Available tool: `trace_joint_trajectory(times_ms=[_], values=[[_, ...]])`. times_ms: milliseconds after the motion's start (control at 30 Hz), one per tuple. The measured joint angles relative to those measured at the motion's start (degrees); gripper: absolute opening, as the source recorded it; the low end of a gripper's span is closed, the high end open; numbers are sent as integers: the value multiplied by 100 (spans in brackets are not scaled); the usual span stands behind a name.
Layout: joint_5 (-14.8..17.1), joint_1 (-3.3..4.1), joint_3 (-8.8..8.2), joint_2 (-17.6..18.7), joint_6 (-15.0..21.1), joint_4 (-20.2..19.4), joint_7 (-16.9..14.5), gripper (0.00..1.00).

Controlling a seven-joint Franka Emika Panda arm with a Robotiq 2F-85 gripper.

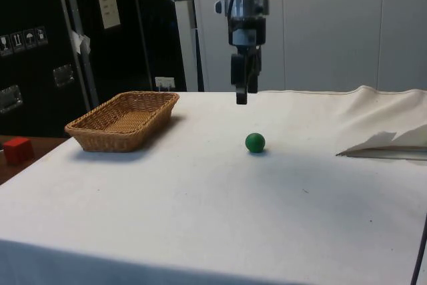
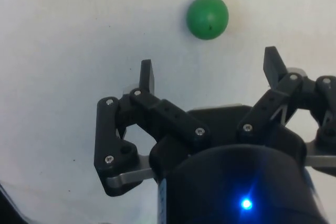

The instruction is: Pick up the ball and place it into the basket.

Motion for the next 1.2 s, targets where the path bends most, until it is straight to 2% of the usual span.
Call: trace_joint_trajectory(times_ms=[567,800,1200], values=[[195,17,115,458,315,-109,-86,100],[418,17,252,888,802,-178,-183,100],[550,17,390,1352,1249,-183,-195,100]])
